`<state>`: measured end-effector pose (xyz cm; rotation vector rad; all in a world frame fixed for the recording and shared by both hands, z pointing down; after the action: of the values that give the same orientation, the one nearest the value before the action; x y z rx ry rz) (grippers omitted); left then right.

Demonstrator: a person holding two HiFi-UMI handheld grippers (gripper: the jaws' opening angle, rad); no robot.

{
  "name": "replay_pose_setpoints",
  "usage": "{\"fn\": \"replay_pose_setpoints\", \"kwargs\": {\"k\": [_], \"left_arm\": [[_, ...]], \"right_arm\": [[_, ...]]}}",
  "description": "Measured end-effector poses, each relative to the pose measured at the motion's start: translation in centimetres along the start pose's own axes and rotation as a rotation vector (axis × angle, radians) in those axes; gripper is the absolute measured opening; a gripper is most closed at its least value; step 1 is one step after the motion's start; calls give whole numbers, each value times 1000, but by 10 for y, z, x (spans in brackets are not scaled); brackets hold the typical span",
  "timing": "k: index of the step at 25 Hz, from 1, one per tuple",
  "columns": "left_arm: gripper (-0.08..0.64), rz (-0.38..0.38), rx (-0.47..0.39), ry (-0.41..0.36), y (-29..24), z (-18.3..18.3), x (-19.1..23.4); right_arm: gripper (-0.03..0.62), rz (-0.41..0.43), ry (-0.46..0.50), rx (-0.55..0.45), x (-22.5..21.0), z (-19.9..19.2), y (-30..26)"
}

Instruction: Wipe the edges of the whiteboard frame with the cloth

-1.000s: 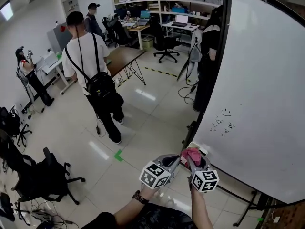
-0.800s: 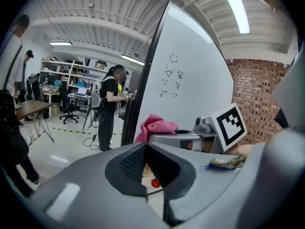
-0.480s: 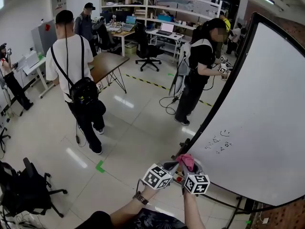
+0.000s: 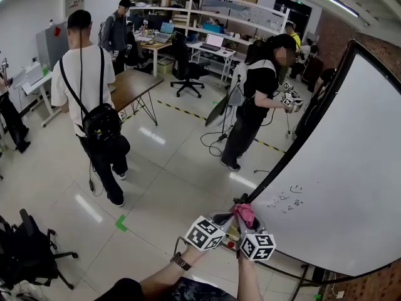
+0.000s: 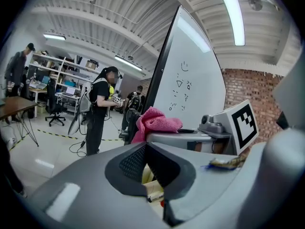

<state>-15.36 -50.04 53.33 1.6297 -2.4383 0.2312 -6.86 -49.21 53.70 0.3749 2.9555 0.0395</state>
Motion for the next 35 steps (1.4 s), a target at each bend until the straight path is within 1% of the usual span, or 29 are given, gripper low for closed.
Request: {"fn": "replay_pose_setpoints", "kwargs": {"k": [6,11,14,20,26,35], "left_arm": [[2,-23,-40,9,2,25,-4],[2,-57,-80,-62,-4,63,-10],[2,-68,-90,-90,-11,74,-13],[2,-81,-126,-140,-4,111,-18],[2,-98,-158,-226,0,152,-24],[2,-113,-211,-341,0,182,-36]], "right_arm": [[124,-4,19,-52,9,25,2],[124,-11,58,-119,14,64,-1],[124,-23,52,-142,11,74,1],[124,-21,74,-189,25,109,-3],[124,-18,98,-238,36,150,-8],[124,-25,167,-294,42,183,-3]]}}
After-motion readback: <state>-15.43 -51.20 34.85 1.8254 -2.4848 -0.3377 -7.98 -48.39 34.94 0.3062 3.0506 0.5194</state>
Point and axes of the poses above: the fingertips, and each gripper's own axes: y backward along the fingers, x to its left, z out of its top, the point moved 5 cm from there along y, backward along the fingers, and after that the axes turned 15 degrees about -x, right-handed, at the moved point
